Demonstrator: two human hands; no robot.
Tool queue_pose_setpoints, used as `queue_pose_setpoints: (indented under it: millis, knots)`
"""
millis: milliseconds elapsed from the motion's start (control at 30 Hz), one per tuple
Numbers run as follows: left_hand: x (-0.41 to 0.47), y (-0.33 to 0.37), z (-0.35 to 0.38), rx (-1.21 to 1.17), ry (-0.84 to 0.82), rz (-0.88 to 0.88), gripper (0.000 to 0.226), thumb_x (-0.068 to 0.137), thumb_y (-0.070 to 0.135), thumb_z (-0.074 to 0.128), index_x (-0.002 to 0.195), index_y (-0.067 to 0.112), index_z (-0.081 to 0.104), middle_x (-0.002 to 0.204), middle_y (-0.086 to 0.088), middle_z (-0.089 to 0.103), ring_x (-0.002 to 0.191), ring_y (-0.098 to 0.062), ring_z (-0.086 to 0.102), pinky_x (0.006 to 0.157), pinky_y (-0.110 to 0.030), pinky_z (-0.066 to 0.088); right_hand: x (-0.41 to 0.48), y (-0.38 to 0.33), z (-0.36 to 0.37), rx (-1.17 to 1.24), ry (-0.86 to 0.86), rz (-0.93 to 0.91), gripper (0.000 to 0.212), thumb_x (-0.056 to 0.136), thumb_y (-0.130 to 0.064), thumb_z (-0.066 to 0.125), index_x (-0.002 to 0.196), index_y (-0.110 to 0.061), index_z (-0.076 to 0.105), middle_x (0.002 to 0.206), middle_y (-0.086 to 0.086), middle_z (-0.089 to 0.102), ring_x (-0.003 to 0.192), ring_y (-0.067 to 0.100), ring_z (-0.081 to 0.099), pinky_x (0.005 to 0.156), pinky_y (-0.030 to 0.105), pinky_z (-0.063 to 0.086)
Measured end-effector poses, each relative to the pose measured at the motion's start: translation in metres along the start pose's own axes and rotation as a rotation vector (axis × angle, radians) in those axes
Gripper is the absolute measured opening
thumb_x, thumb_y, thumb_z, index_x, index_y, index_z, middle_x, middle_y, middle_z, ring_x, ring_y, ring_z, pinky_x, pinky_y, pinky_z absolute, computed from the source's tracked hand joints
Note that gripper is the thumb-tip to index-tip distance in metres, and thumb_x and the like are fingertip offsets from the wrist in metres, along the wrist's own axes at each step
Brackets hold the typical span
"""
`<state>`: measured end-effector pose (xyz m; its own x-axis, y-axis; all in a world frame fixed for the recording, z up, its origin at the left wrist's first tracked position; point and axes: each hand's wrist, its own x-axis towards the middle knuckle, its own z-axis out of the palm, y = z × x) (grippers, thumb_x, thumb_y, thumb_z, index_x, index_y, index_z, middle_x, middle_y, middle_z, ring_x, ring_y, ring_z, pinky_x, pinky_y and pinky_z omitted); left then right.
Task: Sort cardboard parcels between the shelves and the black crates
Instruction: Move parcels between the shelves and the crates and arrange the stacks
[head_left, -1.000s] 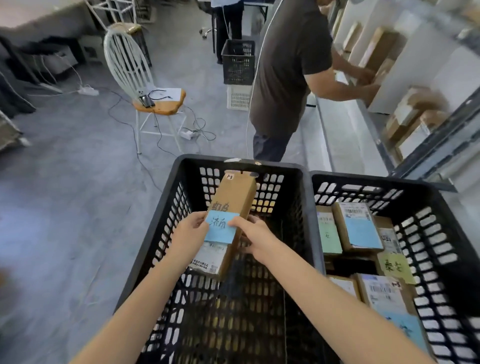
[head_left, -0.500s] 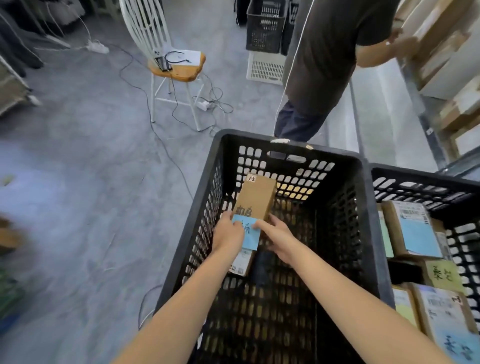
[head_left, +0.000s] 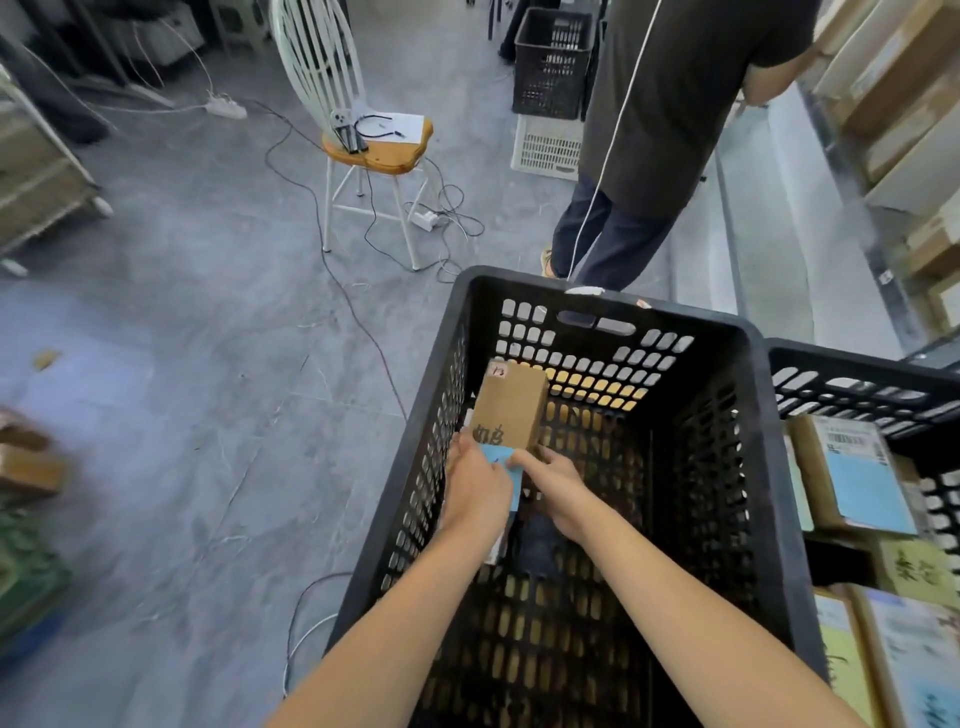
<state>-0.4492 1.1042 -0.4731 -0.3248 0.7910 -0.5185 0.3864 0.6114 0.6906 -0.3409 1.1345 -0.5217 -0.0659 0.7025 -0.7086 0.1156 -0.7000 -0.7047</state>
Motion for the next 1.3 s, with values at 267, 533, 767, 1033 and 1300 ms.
queue_pose_setpoints:
  millis: [267, 533, 767, 1033, 1300]
  knots:
    - [-0.008, 0.01, -0.009, 0.089, 0.005, 0.054, 0.062, 0.104, 0.021, 0.045, 0.159, 0.017, 0.015, 0.168, -0.001, 0.007, 0.153, -0.019, 0.013, 0.12, -0.04, 0.029, 0.014, -0.016, 0.016, -0.114, 0.028, -0.023, 0.025, 0.081, -0.028, 0.067, 0.105, -0.027, 0.062, 0.105, 0.0, 0.068, 0.1, 0.02, 0.064, 0.081, 0.037, 0.055]
    - [-0.018, 0.026, -0.027, 0.213, -0.108, 0.464, 0.058, 0.102, 0.013, 0.048, 0.155, 0.016, 0.026, 0.162, -0.002, 0.027, 0.147, -0.015, 0.026, 0.119, -0.032, 0.027, -0.002, -0.019, -0.008, -0.537, 0.132, -0.17, 0.047, 0.1, -0.035, 0.053, 0.135, -0.005, 0.057, 0.139, 0.008, 0.057, 0.125, 0.023, 0.053, 0.105, 0.036, 0.044]
    - [-0.006, 0.055, -0.041, 0.471, -0.186, 0.664, 0.039, 0.1, 0.016, 0.048, 0.138, 0.007, 0.044, 0.137, -0.008, 0.051, 0.127, -0.021, 0.048, 0.106, -0.035, 0.04, -0.046, -0.059, -0.043, -0.783, 0.232, -0.346, 0.042, 0.1, -0.032, 0.053, 0.139, -0.014, 0.054, 0.138, 0.004, 0.059, 0.126, 0.017, 0.054, 0.1, 0.027, 0.04]
    - [-0.026, 0.084, -0.049, 0.657, -0.132, 0.992, 0.05, 0.1, 0.025, 0.049, 0.145, 0.004, 0.038, 0.146, -0.011, 0.045, 0.137, -0.024, 0.039, 0.117, -0.035, 0.028, -0.116, -0.074, -0.075, -0.988, 0.398, -0.559, 0.054, 0.099, -0.035, 0.055, 0.148, -0.017, 0.041, 0.148, 0.001, 0.048, 0.134, 0.017, 0.045, 0.105, 0.025, 0.034]
    - [-0.116, 0.127, -0.025, 0.655, -0.09, 1.311, 0.059, 0.101, 0.028, 0.049, 0.151, 0.004, 0.031, 0.159, -0.012, 0.032, 0.15, -0.024, 0.02, 0.122, -0.032, 0.007, -0.23, -0.067, -0.122, -0.905, 0.647, -0.667, 0.062, 0.1, -0.04, 0.052, 0.154, -0.019, 0.03, 0.16, 0.001, 0.03, 0.148, 0.016, 0.025, 0.117, 0.033, 0.024]
